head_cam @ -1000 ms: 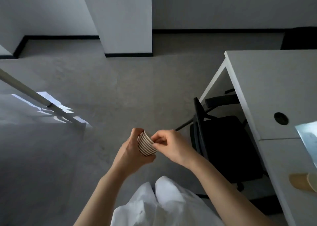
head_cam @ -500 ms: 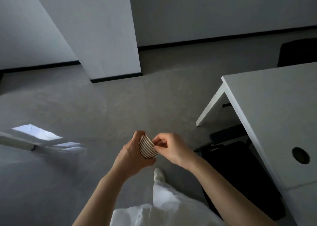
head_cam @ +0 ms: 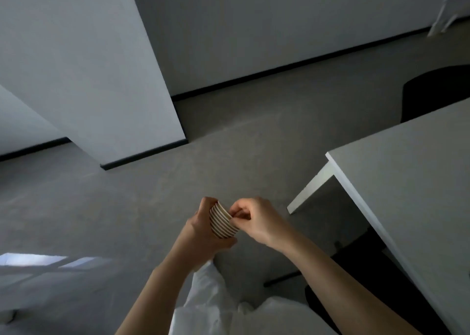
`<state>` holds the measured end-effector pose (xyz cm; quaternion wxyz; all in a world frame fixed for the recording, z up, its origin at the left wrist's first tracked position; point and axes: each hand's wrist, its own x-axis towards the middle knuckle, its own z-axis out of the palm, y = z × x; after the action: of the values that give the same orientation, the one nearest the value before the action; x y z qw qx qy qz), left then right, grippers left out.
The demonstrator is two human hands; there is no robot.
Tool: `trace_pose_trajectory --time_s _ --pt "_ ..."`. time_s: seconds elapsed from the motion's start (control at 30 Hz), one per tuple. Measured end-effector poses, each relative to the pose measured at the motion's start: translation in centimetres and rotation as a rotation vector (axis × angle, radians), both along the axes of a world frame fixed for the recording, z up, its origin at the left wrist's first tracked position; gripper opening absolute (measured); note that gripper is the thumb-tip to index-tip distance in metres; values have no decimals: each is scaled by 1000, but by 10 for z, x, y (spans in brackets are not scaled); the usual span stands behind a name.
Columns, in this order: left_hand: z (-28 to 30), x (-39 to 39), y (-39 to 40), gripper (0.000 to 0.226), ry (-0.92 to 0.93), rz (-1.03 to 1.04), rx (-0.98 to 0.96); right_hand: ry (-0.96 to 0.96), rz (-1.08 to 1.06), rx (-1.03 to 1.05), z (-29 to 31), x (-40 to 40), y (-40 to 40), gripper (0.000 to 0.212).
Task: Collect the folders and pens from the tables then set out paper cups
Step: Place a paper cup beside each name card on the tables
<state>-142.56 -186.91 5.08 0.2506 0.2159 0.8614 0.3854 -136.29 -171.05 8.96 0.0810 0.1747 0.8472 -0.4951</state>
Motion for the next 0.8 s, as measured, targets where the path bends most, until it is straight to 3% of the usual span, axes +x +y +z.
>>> trace_pose_trajectory --time_s 0.17,0.37,0.8 --pt "5 -100 28 80 -22 -156 -26 -3 -103 19 1 -79 22 13" --pt "15 -216 69 98 86 -391 -8 31 -297 78 11 -163 50 22" --pt "6 -308 254 90 -18 -652 7 35 -829 -55 -5 -216 199 16"
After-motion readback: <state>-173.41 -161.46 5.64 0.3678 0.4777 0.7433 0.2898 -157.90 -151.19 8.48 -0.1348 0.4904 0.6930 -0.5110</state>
